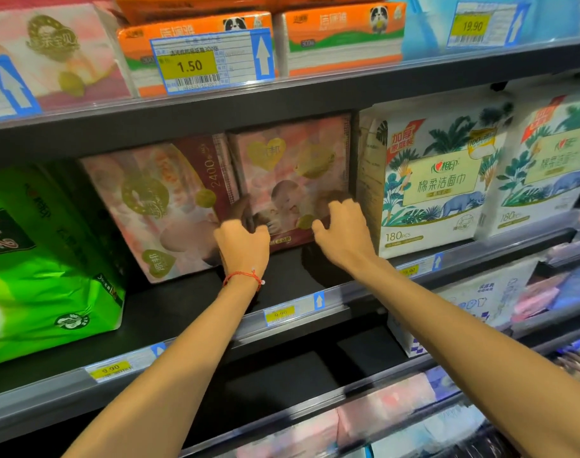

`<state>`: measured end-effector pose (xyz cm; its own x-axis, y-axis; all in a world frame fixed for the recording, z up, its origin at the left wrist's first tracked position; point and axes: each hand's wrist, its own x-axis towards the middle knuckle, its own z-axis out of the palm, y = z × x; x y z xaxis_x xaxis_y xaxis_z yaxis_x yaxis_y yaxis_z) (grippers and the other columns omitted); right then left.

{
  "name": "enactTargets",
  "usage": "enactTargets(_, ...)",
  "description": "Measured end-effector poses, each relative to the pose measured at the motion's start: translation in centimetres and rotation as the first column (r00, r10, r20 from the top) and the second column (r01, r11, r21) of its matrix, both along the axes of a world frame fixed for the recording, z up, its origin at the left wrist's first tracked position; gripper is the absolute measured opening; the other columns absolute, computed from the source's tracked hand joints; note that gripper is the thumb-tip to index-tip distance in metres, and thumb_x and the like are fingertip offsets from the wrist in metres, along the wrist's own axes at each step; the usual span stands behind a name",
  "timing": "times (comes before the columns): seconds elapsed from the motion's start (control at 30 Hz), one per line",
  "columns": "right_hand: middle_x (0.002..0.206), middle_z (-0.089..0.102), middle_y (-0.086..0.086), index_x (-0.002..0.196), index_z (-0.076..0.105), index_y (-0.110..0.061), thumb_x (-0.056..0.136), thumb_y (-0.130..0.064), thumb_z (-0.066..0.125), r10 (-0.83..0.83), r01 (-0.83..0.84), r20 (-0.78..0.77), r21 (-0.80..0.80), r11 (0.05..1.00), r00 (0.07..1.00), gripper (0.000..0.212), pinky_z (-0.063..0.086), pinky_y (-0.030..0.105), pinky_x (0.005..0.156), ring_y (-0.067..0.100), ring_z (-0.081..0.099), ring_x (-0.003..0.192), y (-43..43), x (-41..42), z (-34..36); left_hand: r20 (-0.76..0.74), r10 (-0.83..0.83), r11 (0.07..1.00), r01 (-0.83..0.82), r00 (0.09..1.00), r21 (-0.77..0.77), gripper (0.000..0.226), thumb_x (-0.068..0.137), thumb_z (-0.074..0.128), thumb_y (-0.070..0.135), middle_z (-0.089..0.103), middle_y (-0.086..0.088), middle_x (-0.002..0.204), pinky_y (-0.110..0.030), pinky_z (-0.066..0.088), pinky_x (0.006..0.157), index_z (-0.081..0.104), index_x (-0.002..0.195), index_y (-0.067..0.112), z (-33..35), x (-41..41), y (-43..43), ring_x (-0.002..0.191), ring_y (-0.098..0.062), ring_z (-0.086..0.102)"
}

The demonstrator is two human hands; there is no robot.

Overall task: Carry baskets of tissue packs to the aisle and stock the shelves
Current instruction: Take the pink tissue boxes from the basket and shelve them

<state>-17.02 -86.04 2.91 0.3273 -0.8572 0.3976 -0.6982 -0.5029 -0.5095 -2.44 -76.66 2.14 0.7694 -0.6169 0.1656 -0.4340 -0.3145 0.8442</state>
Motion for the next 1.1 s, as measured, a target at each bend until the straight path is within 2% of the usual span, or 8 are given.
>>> enactTargets(0.07,0.120,0.067,0.013,0.120,0.070,-0.008,0.097,-0.038,0.063,0.023,-0.055,-0.180,-0.175,0.983,0.983,0.039,0.049,0.046,0.089,0.035,0.056,0.117,1.7,-0.9,-0.1,0.379,-0.054,0.998,0.066,0.924,-0.019,0.017,0.092,0.063,0.024,0.055,-0.010,0.076,-0.038,0.042,0.068,0.065,0.086,0.009,0.8,0.1,1.0,0.094,-0.039,0.058)
enactTargets(0.13,0.111,0.071,0.007,0.114,0.075,-0.013,0.092,-0.048,0.062,0.001,-0.092,-0.295,-0.297,0.950,0.955,0.043,0.049,0.044,0.084,0.032,0.060,0.109,3.2,-1.4,-0.3,0.656,-0.209,0.970,0.070,0.725,0.231,0.035,0.095,0.060,0.040,0.067,-0.009,0.106,-0.042,0.049,0.078,0.067,0.118,0.015,0.8,0.3,2.7,0.107,-0.035,0.061)
enactTargets(0.23,0.104,0.070,0.006,0.106,0.076,-0.014,0.089,-0.060,0.055,-0.036,-0.126,-0.421,-0.350,0.928,0.907,0.053,0.047,0.044,0.087,0.031,0.061,0.105,5.4,-2.0,-0.4,0.824,-0.285,0.952,0.047,0.491,0.301,0.049,0.096,0.054,0.051,0.065,0.002,0.122,-0.040,0.051,0.077,0.061,0.134,0.022,-0.4,1.1,5.5,0.109,-0.026,0.059)
enactTargets(0.37,0.103,0.069,0.005,0.105,0.075,-0.017,0.092,-0.068,0.043,-0.111,-0.085,-0.431,-0.409,0.908,0.895,0.061,0.043,0.044,0.093,0.029,0.061,0.104,8.6,-2.8,-0.6,0.876,-0.283,0.956,0.037,0.391,0.292,0.049,0.097,0.045,0.056,0.062,0.001,0.121,-0.039,0.048,0.072,0.062,0.127,0.022,-1.0,1.8,8.9,0.108,-0.025,0.056)
enactTargets(0.57,0.100,0.067,0.006,0.102,0.073,-0.015,0.091,-0.065,0.048,-0.199,0.012,-0.357,-0.463,0.886,0.913,0.057,0.042,0.046,0.098,0.032,0.060,0.100,15.9,-3.1,-2.7,0.912,-0.312,0.950,0.115,0.267,0.292,0.058,0.095,0.044,0.060,0.059,-0.002,0.132,-0.041,0.044,0.080,0.059,0.134,0.019,-2.6,2.7,14.9,0.115,-0.026,0.054)
enactTargets(0.8,0.123,0.067,0.011,0.118,0.072,-0.013,0.092,-0.064,0.047,-0.283,0.151,-0.389,-0.336,0.930,0.877,0.063,0.036,0.053,0.114,0.037,0.057,0.118,27.2,-2.6,-6.8,0.882,-0.430,0.894,0.221,0.191,0.388,0.061,0.095,0.043,0.063,0.056,-0.005,0.140,-0.044,0.044,0.088,0.057,0.137,0.021,-5.6,4.0,22.5,0.123,-0.028,0.052)
enactTargets(0.9,0.132,0.064,0.011,0.124,0.070,-0.014,0.095,-0.062,0.047,-0.287,0.176,-0.373,-0.303,0.937,0.882,0.060,0.035,0.050,0.111,0.036,0.054,0.126,32.2,-2.0,-9.1,0.858,-0.484,0.862,0.266,0.172,0.432,0.063,0.095,0.042,0.062,0.055,-0.005,0.142,-0.044,0.044,0.088,0.054,0.141,0.021,-7.5,4.2,26.0,0.125,-0.029,0.052)
enactTargets(1.1,0.121,0.069,0.011,0.112,0.073,-0.012,0.092,-0.052,0.059,-0.283,0.177,-0.322,-0.321,0.930,0.903,0.047,0.041,0.047,0.100,0.036,0.059,0.116,41.1,-3.1,-14.6,0.811,-0.572,0.793,0.337,0.123,0.508,0.062,0.096,0.042,0.059,0.054,-0.006,0.142,-0.044,0.044,0.088,0.053,0.142,0.019,-11.5,3.7,32.4,0.123,-0.030,0.051)
